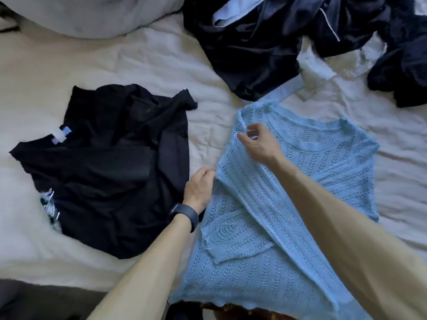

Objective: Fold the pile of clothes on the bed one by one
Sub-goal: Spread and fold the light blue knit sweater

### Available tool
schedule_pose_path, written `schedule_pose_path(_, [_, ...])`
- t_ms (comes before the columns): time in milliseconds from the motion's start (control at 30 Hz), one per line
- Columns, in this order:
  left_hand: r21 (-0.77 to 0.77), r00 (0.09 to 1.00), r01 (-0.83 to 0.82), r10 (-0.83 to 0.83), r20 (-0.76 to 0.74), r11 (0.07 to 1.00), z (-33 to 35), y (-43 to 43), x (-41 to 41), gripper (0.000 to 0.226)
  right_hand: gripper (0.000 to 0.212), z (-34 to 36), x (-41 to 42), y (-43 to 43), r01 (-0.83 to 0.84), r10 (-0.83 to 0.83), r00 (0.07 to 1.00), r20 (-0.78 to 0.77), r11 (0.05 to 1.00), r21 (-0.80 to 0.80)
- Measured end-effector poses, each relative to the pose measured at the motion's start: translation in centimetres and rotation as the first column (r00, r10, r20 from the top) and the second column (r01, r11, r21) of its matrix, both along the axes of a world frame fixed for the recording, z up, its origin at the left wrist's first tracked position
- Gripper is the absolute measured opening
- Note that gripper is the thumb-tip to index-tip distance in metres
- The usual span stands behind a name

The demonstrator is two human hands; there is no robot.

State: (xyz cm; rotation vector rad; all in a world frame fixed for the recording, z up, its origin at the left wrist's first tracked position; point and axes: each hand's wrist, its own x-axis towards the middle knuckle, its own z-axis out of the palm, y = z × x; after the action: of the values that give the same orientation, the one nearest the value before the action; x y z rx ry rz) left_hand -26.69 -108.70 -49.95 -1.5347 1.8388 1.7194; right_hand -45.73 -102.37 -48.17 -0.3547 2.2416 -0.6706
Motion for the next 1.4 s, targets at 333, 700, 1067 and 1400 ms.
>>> schedule_pose_path(333, [-0.177, 0.982, 0.173, -0.156, 0.107, 0.969, -2.0, -1.0, 0.3, 0.035, 0.015, -2.8, -2.5, -5.3, 0.024, -0.028, 0.998, -0.058, 0.998, -0.065])
schedule_pose_path(700, [-0.354, 0.926, 0.356, -0.274, 0.261, 0.865, -0.1, -2.4, -4.8, 0.051, 0.029, -1.1, -0.5, 1.9, 0.398, -0.392, 0.917, 0.077, 0.882, -0.252])
schedule_pose_path(1067, [-0.567, 0.886, 0.463, -0.327, 0.33, 0.681, -2.5, -5.7, -13.6, 0.044, 0.046, -0.5, 11.7, 20.4, 0.298, -0.246, 0.815, -0.525, 0.955, 0.016])
schedule_pose_path(1400, [-0.737, 0.503, 0.66, -0.815, 0.288, 0.147, -1.9, 9.6, -4.6, 0.073, 0.059, -1.8, 13.5, 26.2, 0.182, 0.014, 0.79, -0.613, 0.949, 0.256])
